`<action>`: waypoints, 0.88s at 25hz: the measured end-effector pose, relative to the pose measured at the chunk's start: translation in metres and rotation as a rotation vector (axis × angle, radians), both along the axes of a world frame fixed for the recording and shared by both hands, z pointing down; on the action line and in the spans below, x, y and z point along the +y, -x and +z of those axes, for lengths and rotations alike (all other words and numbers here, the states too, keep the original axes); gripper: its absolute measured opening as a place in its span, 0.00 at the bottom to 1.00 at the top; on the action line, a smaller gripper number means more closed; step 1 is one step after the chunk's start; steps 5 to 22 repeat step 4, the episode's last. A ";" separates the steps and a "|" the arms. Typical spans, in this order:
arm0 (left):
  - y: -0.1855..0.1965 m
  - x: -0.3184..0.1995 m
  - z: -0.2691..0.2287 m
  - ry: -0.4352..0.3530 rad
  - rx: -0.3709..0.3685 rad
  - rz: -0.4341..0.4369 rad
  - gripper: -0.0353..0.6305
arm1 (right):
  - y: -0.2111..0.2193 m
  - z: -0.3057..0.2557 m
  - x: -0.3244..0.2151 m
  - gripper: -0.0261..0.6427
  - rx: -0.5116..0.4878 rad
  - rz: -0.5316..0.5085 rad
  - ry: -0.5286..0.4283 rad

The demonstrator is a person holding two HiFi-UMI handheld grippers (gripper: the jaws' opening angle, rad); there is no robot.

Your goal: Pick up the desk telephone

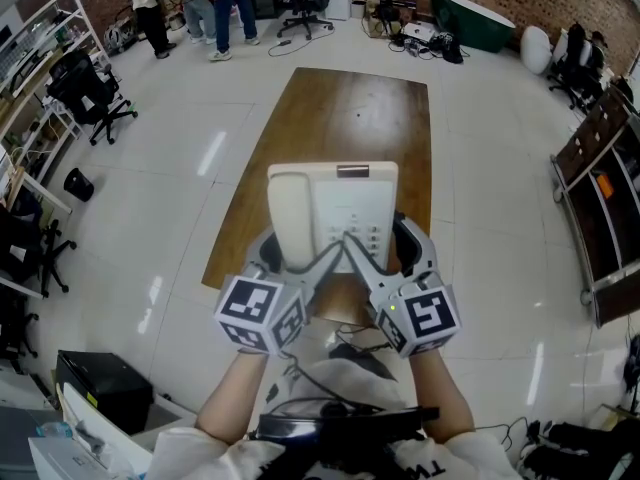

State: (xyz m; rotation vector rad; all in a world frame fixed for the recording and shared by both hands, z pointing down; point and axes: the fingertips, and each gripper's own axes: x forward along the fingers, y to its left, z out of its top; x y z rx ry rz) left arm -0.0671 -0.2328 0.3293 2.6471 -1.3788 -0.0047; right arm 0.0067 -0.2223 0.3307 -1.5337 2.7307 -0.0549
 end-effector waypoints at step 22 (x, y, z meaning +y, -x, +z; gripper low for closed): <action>0.002 0.001 0.000 -0.002 -0.001 -0.002 0.61 | 0.002 0.000 0.001 0.50 0.000 0.000 0.000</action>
